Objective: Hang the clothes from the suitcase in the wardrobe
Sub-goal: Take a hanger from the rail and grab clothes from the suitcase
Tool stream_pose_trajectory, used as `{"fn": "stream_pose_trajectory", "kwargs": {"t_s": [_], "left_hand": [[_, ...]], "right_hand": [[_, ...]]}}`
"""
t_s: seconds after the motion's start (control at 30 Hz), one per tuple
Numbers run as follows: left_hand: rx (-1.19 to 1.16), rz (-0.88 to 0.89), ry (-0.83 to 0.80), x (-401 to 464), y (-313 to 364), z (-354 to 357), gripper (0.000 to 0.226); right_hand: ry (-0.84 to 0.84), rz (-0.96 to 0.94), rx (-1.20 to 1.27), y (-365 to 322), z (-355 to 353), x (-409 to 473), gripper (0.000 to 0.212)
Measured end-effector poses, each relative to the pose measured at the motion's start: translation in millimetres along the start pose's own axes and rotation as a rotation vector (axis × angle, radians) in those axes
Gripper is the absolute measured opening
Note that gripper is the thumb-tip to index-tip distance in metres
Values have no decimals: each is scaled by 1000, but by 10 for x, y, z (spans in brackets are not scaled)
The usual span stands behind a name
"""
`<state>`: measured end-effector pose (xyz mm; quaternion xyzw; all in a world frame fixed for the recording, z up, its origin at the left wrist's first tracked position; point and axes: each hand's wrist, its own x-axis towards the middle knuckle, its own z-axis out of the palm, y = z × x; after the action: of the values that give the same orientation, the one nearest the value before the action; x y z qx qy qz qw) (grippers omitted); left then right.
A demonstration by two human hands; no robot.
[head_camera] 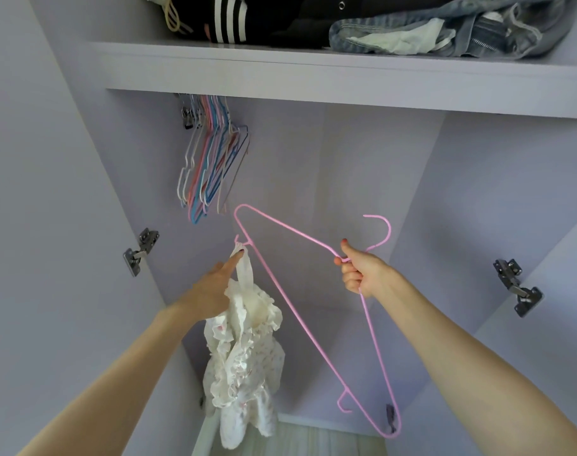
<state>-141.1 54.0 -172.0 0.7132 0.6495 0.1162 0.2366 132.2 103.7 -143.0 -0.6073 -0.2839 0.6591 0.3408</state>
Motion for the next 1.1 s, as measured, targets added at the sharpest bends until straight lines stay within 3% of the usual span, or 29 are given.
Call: {"fn": "stream_pose_trajectory", "kwargs": {"t_s": [0.2,0.4,0.5,0.73,0.9,1.1], "left_hand": [[128,-68,336,52,106,33,51],[236,-66,473,61,192,11,22],[78,-16,513,99,210,32,14],[-310,33,364,11,270,57,22],[-433,150,336,-149,165,-17,36],[-422,208,267,-202,217,-41,33]], "right_hand": [[-55,42,83,-74,-71,-93,47],[-75,52,131,-104,-172,-108,47],[-68,47,212,-147,-184,-83,47],[170,6,932,-230,-101,56,46],[215,-34,980,-207,-35,93,47],[90,-72,848,-218,158,139,47]]}}
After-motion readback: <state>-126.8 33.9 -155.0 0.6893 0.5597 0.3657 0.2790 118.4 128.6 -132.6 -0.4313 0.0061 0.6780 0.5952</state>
